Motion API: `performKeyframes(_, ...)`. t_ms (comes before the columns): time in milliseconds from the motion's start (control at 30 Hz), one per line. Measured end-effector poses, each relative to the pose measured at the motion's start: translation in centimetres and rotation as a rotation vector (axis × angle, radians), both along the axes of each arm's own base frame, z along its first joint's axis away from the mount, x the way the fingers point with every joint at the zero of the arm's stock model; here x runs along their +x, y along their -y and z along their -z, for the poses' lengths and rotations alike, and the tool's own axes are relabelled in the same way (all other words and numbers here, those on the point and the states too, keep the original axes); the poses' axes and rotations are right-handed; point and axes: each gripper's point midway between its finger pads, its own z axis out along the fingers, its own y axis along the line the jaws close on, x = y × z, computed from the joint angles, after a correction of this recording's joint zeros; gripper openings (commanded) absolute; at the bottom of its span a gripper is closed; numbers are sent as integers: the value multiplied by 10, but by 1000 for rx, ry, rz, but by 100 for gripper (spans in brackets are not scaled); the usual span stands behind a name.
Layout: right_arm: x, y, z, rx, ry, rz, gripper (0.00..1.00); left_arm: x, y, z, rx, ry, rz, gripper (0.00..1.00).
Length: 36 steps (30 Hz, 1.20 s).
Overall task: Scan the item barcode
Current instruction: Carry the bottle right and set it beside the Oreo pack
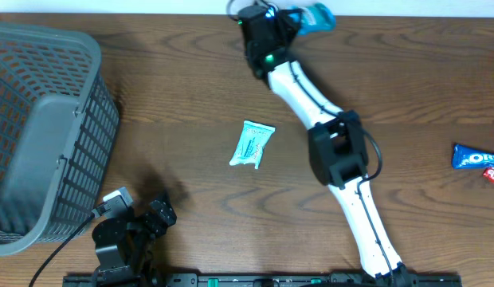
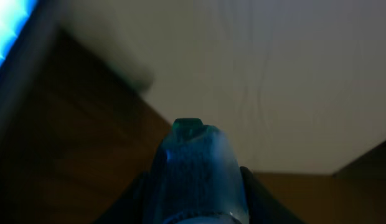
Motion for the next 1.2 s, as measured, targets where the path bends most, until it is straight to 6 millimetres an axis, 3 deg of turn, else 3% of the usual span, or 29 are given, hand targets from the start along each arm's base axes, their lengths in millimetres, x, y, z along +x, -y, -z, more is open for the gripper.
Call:
performKeyframes(167,-7,84,16,-48,-97,176,6,0,0,0,0,0,0,98)
performKeyframes(400,-43,202,43,-37,-236,432,6,0,0,0,0,0,0,98)
performKeyframes(700,-120,330,67,87,-301,791,7,0,0,0,0,0,0,98)
performKeyframes(900,-176,417,70,188,-279,1024,16,0,0,0,0,0,0,98)
performKeyframes(1000,-204,455,68,244,-260,1124,22,0,0,0,0,0,0,98)
performKeyframes(1100,-223,480,68,295,-237,1189,47,0,0,0,0,0,0,98)
performKeyframes(1200,-230,487,76,391,-226,1211,66,0,0,0,0,0,0,98)
